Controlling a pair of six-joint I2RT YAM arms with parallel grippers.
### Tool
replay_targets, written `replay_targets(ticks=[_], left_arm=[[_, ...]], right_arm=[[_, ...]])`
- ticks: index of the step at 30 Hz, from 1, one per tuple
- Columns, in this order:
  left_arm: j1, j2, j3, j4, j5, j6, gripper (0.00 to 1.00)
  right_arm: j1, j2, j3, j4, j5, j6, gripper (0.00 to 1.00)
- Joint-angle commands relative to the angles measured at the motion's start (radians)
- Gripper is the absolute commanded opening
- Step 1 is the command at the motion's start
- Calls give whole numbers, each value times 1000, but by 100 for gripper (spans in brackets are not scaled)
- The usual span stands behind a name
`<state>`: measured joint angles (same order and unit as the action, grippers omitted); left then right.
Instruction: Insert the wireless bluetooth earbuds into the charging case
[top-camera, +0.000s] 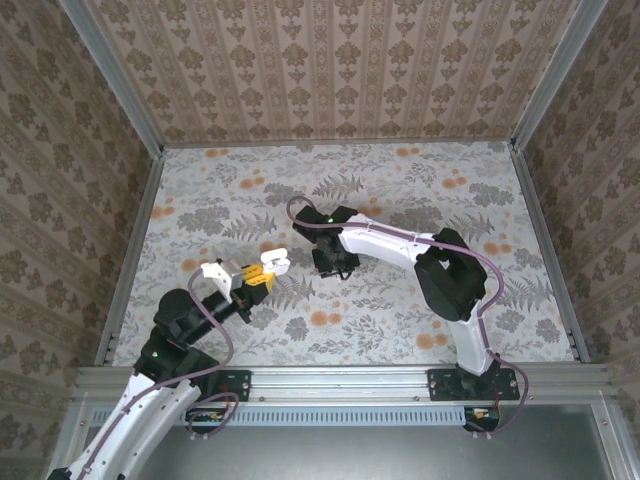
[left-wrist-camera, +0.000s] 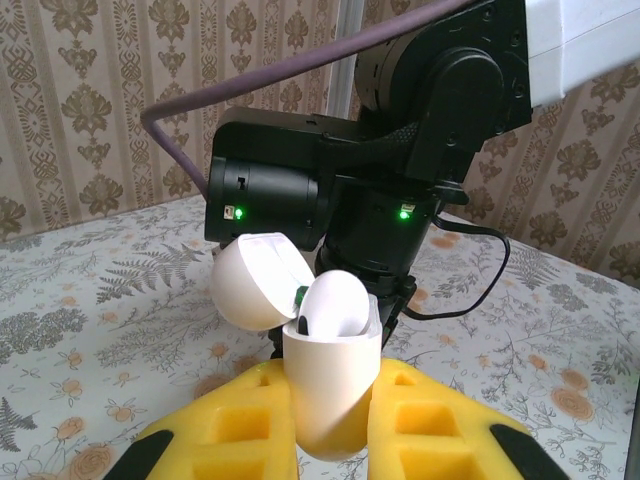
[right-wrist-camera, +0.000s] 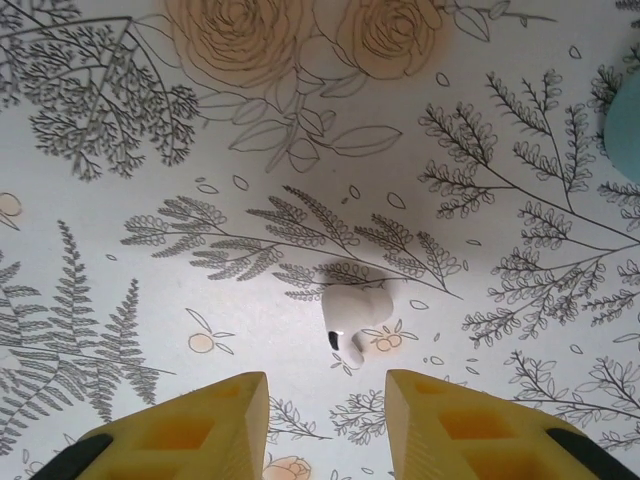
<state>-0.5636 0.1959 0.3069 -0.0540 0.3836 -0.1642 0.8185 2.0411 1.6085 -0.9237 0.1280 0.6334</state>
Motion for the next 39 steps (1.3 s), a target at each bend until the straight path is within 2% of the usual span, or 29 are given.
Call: replay_targets(ticks=[1,26,34,39], left_arm=[[-8,-14,6,10,-3,17,0],[-7,-17,3,0,-8,19,0],[-7,-18,3,2,-11,19,0],[-7,-18,4,7,-11,17,0]], right_arm=[[1,43,27,-33,27,-16,36],[-10,148,59,-56,70,-49,30],[-10,115,44,-52,88,-49,19],[-10,66,26,-39,97,-42,16]])
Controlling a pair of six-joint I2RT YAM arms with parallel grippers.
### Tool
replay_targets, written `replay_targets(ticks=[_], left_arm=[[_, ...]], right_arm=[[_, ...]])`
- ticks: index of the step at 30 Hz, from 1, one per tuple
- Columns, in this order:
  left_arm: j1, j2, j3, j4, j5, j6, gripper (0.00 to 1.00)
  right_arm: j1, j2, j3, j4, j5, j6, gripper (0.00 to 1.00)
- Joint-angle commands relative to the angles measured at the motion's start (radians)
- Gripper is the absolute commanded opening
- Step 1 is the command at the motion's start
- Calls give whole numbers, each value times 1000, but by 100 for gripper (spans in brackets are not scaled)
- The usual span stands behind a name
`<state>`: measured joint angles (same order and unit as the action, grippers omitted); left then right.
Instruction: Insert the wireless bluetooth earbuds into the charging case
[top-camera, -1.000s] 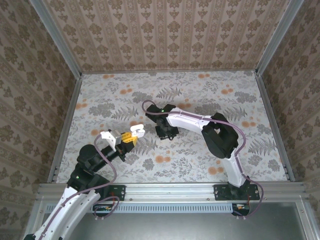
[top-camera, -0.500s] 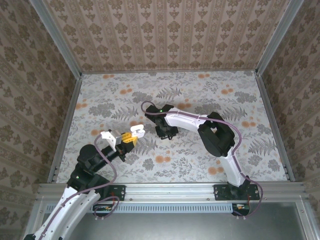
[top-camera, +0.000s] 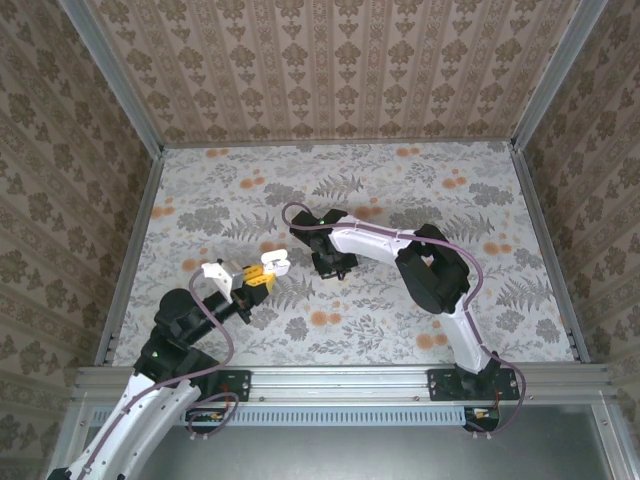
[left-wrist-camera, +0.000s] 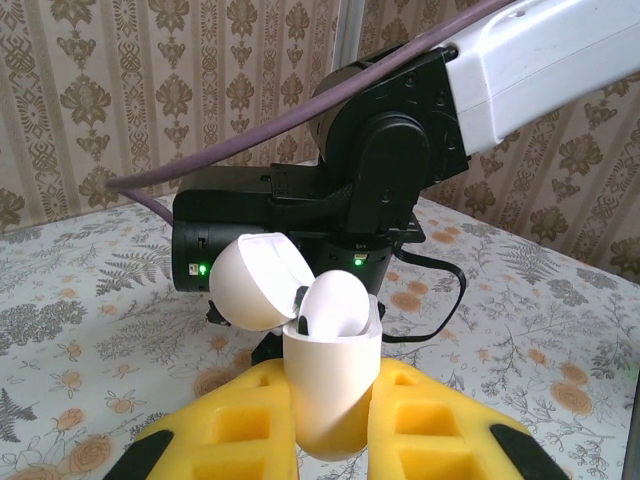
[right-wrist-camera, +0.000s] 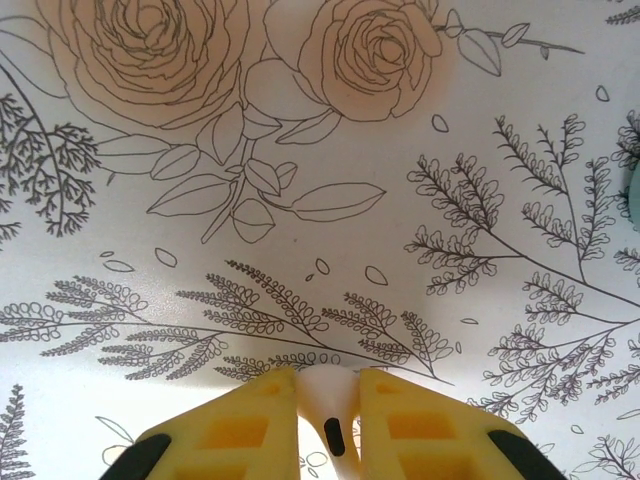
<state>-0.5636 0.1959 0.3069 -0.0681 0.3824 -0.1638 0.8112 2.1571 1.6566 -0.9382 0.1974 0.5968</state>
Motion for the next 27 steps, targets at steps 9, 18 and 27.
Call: replay_targets(ticks=[9,18,27], left_arm=[[-7,17,8,88,23,-8,0],[-10,139,25,287,91,-67,0],[-24,224,55,433,91,-153,0]], right_arm=[[-13,-342,-178,203,-9,25,14],[-12,-734,-422,690,-144,64,12],[18,-867,-537,1118,-311,101,12]])
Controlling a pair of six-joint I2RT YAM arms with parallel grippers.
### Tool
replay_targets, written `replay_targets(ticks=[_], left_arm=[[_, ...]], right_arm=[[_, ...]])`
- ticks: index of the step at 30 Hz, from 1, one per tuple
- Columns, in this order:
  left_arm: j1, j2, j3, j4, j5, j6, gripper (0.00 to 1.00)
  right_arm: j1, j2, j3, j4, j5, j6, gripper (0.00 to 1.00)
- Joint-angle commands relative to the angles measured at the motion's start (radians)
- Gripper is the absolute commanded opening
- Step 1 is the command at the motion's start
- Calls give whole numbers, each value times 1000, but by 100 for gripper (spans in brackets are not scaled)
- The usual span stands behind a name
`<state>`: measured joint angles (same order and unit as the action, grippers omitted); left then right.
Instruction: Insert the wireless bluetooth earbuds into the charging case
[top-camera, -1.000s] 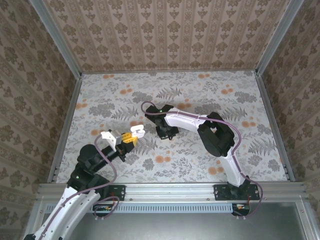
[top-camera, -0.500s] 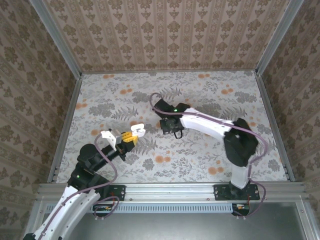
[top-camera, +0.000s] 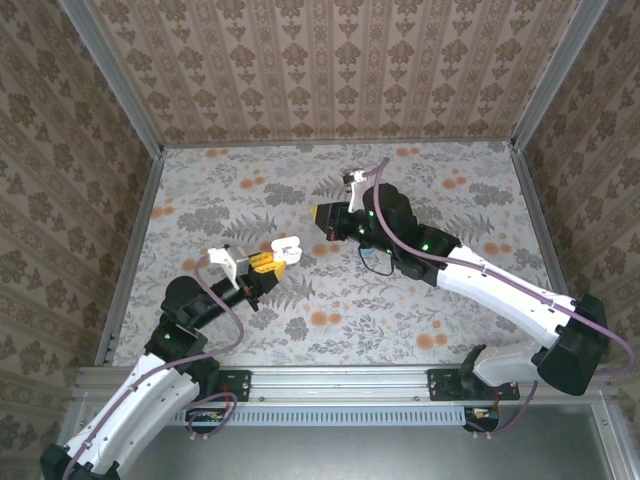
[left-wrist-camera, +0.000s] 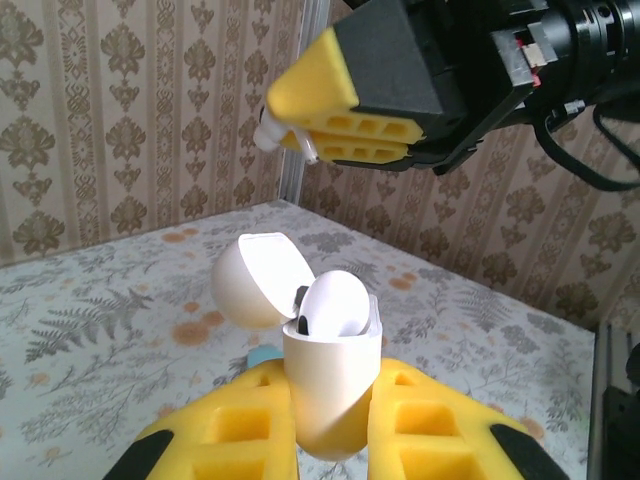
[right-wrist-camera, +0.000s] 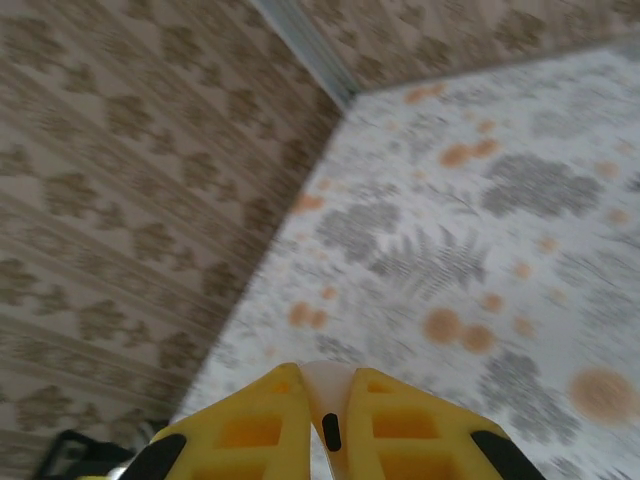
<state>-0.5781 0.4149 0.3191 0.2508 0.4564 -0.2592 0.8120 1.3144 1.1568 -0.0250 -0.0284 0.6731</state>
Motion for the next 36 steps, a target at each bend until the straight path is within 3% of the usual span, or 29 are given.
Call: replay_targets(ticks=[1,14,28,36], left_arm=[[-11,8,45,124,15,-70,0],[-14,8,80,188,-30,-207,0],[-16,37,139,197,26,-282,0],[-19,46,154,204,53,-319,0]], right_arm=[[26,-28,-47,244,-93,21,11],[102,-85,-184,579,-133,10,15],[121,-65,-161,524,-225,-55,14],[121,-62,-157,500,-215,-90,14]])
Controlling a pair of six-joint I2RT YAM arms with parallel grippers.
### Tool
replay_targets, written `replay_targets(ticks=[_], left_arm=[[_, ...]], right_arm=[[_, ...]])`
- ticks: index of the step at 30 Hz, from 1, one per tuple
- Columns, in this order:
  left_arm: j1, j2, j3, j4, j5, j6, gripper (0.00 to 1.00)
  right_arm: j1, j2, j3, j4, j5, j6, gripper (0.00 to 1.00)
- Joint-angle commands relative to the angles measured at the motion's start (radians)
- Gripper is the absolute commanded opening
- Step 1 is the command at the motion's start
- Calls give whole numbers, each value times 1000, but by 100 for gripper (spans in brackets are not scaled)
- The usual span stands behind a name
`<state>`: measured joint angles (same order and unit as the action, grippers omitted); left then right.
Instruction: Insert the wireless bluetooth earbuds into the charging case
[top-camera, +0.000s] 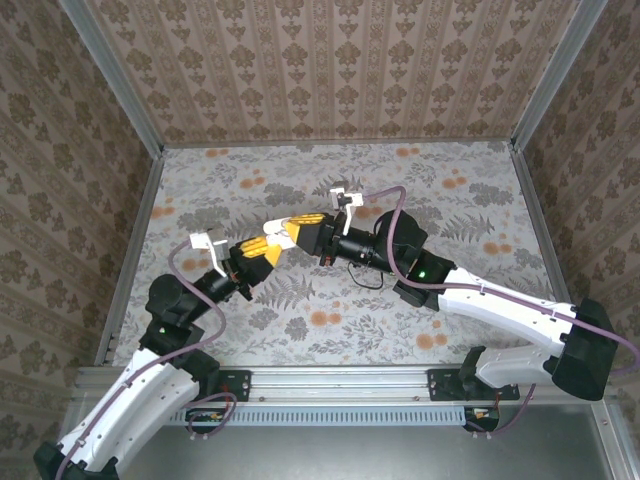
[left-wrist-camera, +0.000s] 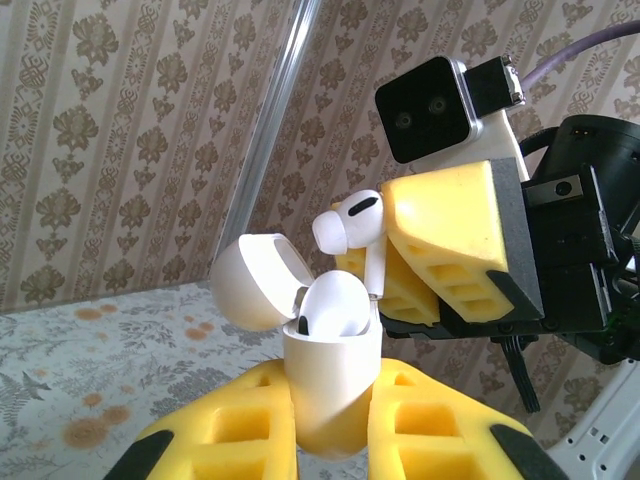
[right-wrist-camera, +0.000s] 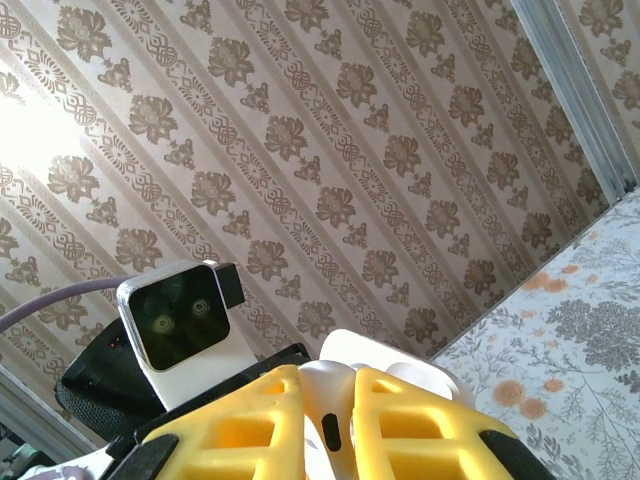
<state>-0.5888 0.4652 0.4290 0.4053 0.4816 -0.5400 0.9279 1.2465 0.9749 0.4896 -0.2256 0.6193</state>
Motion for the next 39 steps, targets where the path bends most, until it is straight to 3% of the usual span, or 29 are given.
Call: replay_targets(ticks=[1,30,39], left_arm=[[-8,-4,45,49,30,-40,0],[-9,5,82,49,35,-62,0],[-10,6,91,31,34,-54,0]], right_arm=[[6,7,24,-15,-15,-38,14],[5,-27,-24,-55,-109,-52,16],[5,-39,-25,-137,-62,-107,19]])
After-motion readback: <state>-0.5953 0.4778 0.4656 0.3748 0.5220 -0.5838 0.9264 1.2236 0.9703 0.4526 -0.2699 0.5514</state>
